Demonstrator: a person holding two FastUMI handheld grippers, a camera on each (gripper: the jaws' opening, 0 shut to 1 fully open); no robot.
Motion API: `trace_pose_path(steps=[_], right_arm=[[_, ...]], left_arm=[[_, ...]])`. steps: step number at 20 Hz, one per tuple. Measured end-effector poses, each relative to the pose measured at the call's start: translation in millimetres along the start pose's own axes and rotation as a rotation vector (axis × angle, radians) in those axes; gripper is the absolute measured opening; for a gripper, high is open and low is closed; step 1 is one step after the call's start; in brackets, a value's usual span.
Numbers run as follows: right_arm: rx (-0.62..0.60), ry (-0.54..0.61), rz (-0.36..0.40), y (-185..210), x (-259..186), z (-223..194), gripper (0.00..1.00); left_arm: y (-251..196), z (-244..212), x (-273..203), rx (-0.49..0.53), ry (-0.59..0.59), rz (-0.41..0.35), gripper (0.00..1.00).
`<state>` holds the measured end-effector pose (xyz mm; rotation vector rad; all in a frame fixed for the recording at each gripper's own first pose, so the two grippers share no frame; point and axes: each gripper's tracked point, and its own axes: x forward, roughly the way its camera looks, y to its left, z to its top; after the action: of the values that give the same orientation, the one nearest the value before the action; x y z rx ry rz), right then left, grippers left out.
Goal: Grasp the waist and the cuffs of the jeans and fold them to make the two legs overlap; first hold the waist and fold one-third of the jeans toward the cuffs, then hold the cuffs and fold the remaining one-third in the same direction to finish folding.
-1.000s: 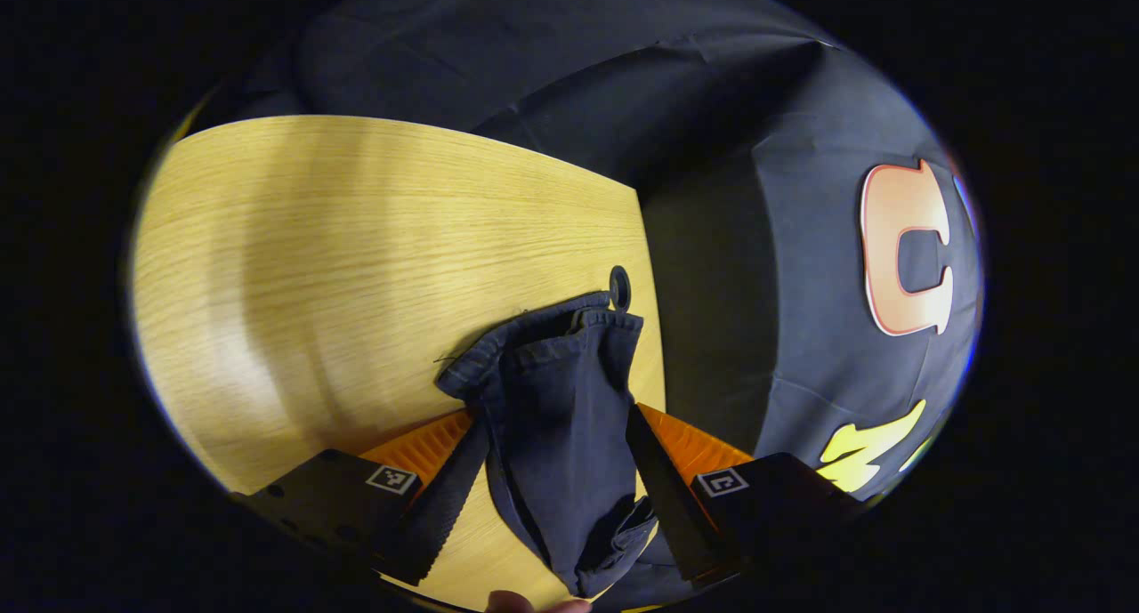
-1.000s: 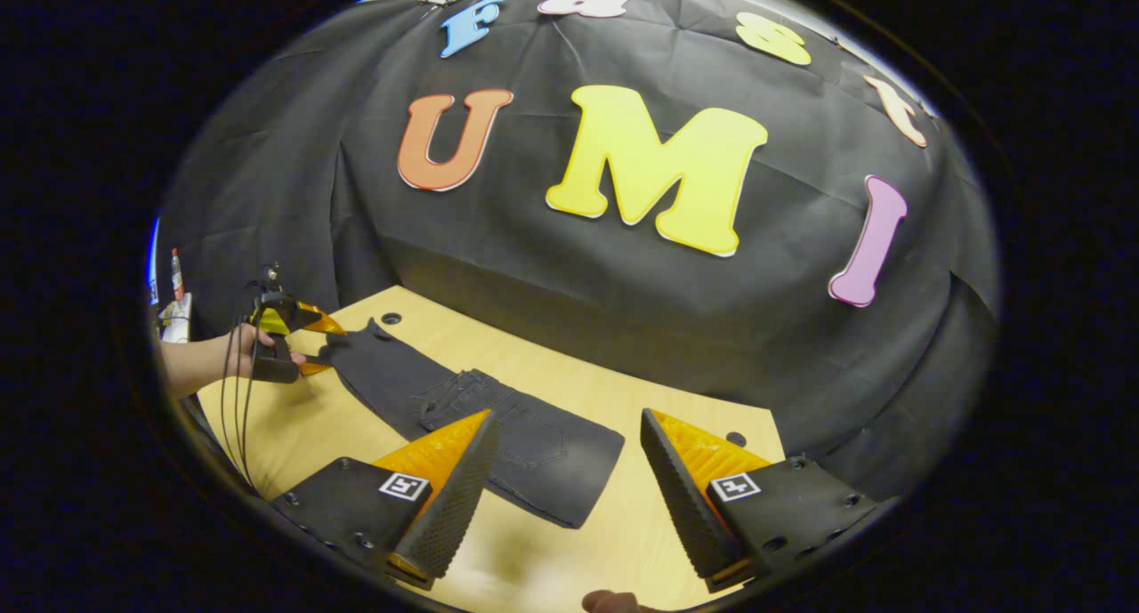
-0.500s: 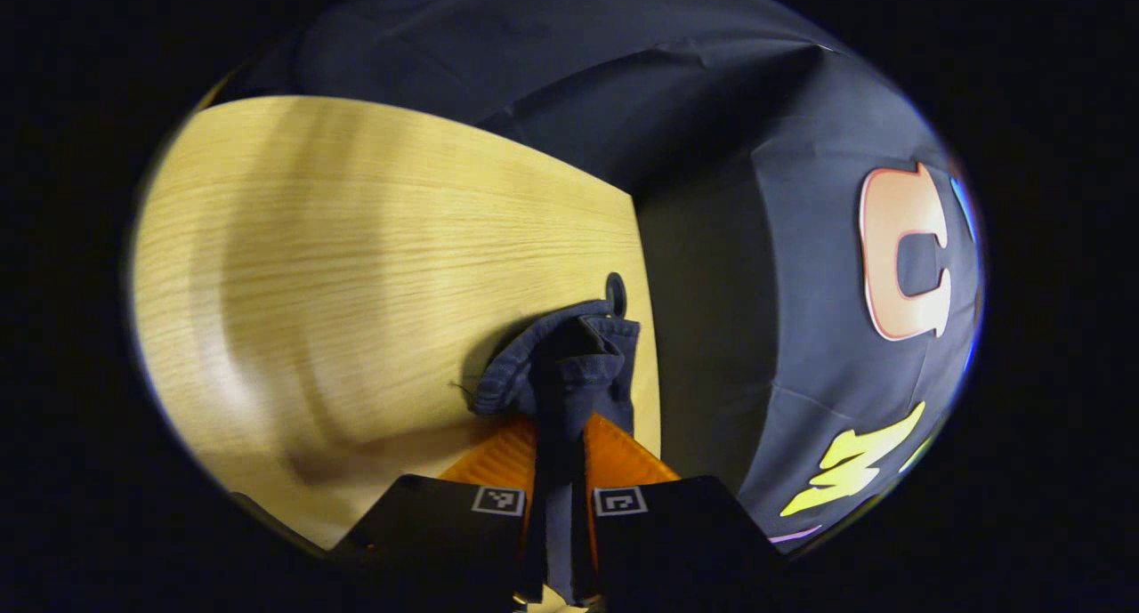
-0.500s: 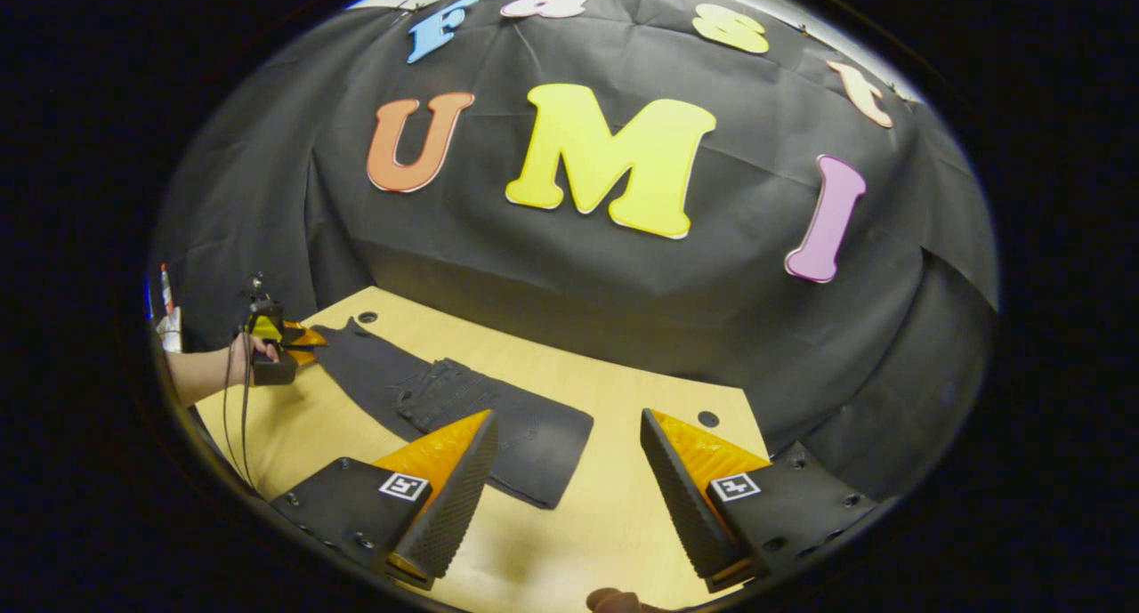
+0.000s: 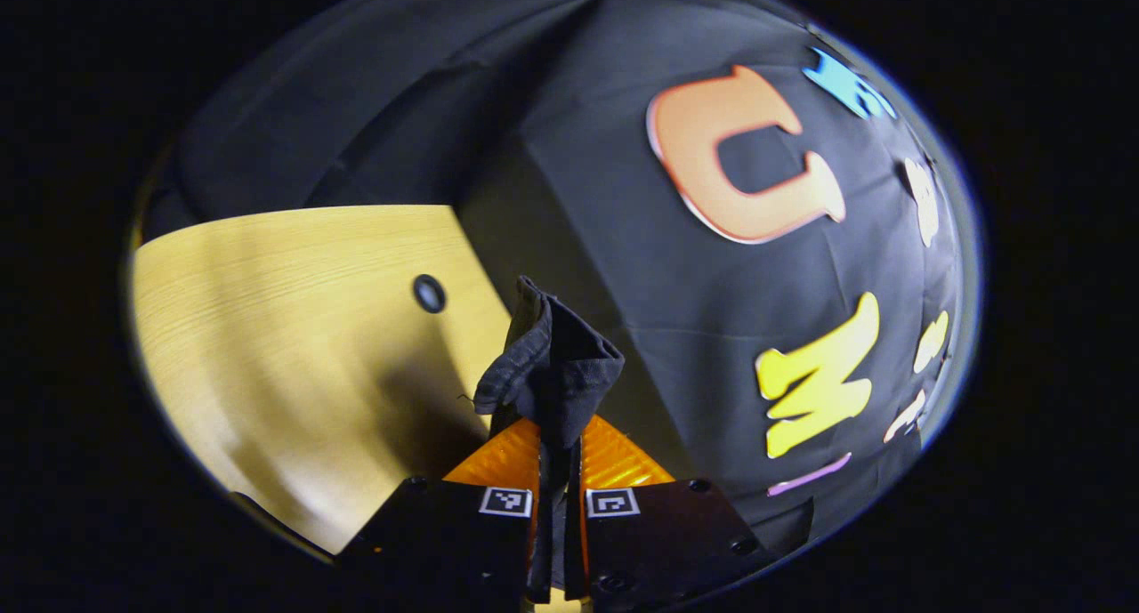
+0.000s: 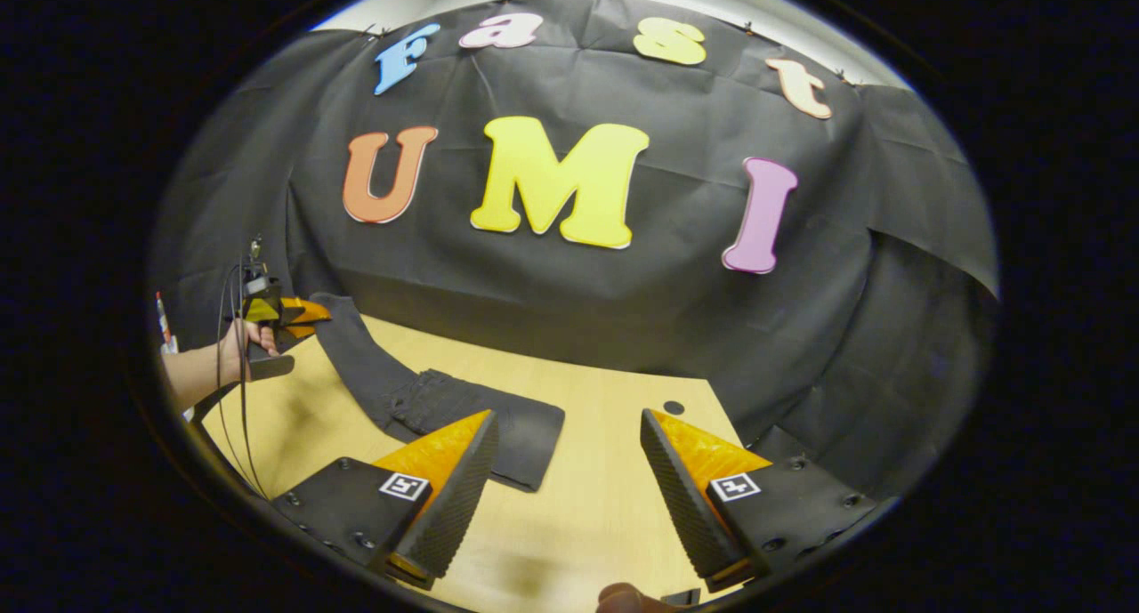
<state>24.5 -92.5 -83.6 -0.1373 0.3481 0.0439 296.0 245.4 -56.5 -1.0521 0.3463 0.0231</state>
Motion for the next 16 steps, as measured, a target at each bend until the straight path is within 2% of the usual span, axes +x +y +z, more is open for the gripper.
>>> trace_pose_path(steps=[5,9,13,16], right_arm=[[0.046,-0.004,-0.084,-31.2,-42.0,-23.2,0.99],[0.087,0.022,-0.175,-69.6,-74.1,-47.7,0.99],[0.127,0.069,-0.255,-100.2,-93.7,-77.0,0.99],[0.144,0.120,-0.289,-119.5,-97.9,-102.4,0.99]], left_arm=[[-97.6,-66.5,-1.5,0.193,0.036,-0.068,0.08],[-131.5,-149.9,7.6,0.414,0.082,-0.079,0.08],[-132.2,-250.7,42.1,0.665,0.181,-0.062,0.08],[-106.4,-304.1,69.1,0.834,0.225,-0.009,0.08]])
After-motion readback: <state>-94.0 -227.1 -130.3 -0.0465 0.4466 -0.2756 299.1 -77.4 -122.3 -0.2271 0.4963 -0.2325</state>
